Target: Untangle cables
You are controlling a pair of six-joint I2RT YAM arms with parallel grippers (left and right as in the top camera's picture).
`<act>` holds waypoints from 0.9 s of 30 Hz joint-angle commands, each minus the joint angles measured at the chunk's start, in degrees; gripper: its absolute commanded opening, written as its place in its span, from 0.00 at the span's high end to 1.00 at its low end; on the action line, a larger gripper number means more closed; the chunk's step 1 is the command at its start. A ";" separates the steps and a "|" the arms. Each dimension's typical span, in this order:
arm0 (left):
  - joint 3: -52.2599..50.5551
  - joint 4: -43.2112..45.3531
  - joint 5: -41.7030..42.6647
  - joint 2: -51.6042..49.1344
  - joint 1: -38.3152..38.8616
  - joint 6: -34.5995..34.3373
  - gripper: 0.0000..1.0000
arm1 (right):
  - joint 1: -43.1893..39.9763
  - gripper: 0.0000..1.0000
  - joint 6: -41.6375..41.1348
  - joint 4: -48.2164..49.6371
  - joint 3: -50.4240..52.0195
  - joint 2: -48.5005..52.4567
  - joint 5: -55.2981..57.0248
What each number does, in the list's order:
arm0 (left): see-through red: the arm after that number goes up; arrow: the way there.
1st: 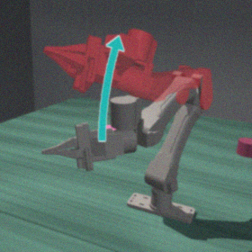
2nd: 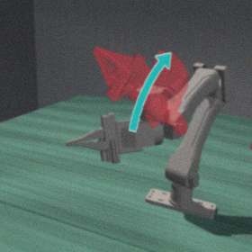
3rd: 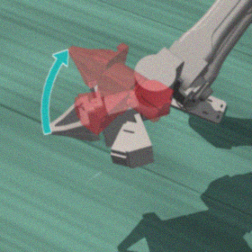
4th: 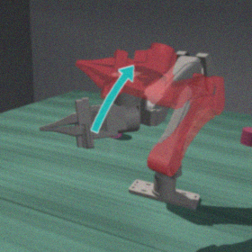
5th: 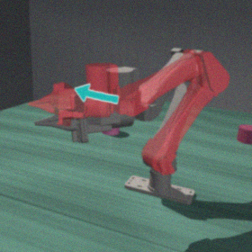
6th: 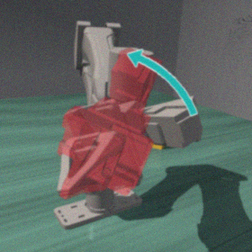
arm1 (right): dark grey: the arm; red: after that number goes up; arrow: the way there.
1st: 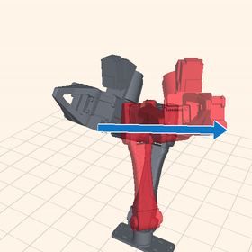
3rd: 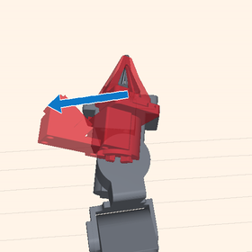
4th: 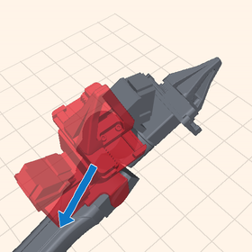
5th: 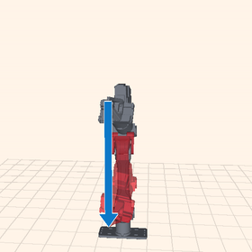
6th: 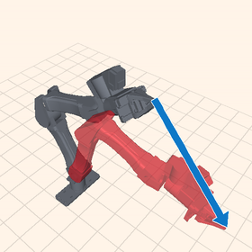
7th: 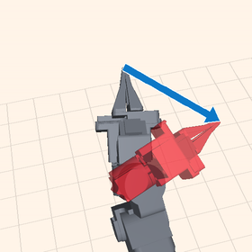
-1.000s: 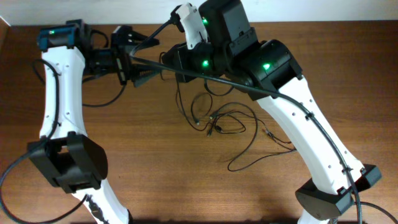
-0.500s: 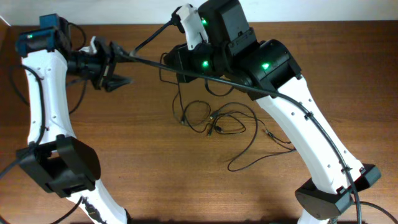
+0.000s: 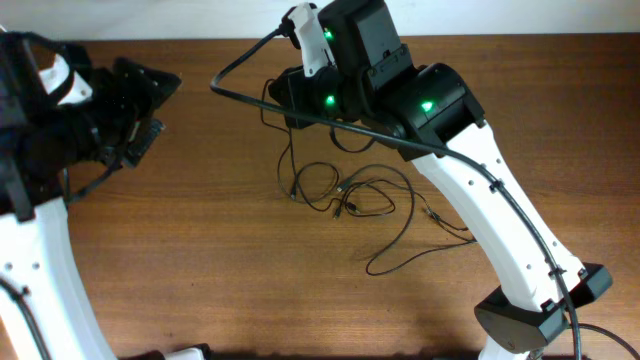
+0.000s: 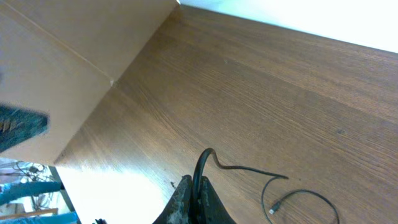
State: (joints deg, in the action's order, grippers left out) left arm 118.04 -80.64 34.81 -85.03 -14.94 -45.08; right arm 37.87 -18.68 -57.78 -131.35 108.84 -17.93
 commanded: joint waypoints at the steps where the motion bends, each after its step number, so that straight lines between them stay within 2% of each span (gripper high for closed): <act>1: -0.07 0.24 -0.94 -0.72 0.15 -13.07 0.25 | 0.22 0.96 -1.53 1.81 -0.09 0.17 -3.98; 4: -0.07 0.13 6.60 -1.64 0.22 -15.80 0.19 | 2.25 0.96 -1.51 5.44 -0.09 0.17 -5.88; 10: -0.07 0.04 13.55 -3.06 0.20 -15.74 0.19 | 7.65 0.96 -1.51 11.52 -0.09 0.17 -5.68; 13: -0.07 0.22 18.99 -3.13 0.20 -15.74 0.22 | 8.70 0.96 -1.51 13.05 -0.09 0.17 -4.96; 16: -0.07 0.31 19.26 -3.15 0.15 -15.74 0.25 | 8.61 0.96 -1.53 13.03 -0.09 0.17 -5.01; 20: -0.07 0.33 19.41 -3.15 0.15 -15.78 0.33 | 9.07 0.96 -1.51 13.03 -0.09 0.17 -5.03; 27: -0.07 1.31 14.45 -3.21 0.15 -17.53 0.55 | 9.05 0.96 -1.73 13.05 -0.09 0.11 -5.90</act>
State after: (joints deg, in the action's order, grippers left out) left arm 118.02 -80.09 52.07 -87.77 -14.85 -61.43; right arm 46.70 -19.75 -44.95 -131.35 108.84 -22.63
